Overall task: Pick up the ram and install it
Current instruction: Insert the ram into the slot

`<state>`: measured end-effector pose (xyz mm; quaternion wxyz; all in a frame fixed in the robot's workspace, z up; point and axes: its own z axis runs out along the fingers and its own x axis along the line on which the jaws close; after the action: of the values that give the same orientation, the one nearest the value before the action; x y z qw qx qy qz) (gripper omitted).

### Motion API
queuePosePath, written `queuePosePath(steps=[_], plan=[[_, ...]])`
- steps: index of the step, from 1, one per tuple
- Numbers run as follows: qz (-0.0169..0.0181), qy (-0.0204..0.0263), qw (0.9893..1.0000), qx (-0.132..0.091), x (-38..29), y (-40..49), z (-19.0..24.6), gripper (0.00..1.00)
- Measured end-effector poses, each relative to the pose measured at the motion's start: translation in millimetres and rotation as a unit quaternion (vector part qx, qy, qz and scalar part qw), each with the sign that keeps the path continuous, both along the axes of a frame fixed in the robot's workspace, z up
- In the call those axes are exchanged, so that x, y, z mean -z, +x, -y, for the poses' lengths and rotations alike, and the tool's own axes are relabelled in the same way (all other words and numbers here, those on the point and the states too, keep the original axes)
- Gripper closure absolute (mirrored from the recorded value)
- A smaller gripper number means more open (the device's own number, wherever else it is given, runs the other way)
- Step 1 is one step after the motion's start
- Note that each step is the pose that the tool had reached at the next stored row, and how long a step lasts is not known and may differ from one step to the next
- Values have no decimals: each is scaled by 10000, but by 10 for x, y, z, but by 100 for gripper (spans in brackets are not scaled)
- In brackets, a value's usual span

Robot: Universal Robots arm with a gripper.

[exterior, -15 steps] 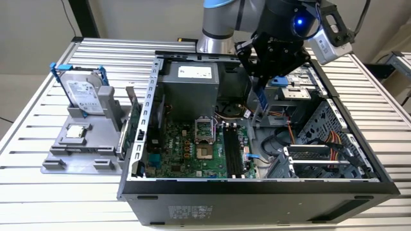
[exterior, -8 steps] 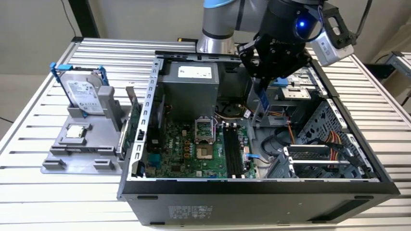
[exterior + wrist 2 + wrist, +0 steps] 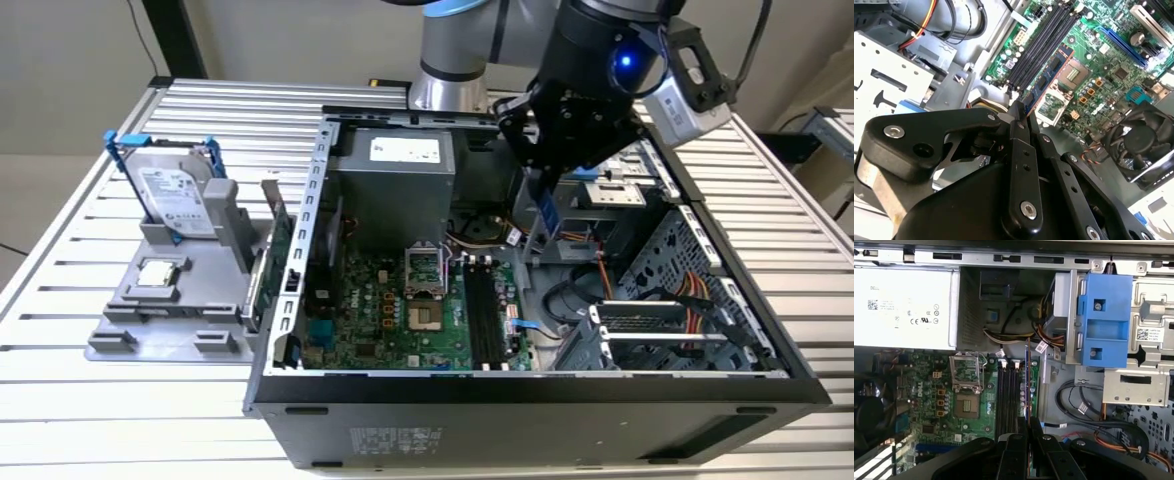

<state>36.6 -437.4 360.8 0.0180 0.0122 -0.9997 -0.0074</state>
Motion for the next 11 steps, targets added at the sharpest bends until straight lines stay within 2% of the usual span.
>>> queuePosePath(steps=[11], plan=[[0,-1,10000,0,63,4,0,100]])
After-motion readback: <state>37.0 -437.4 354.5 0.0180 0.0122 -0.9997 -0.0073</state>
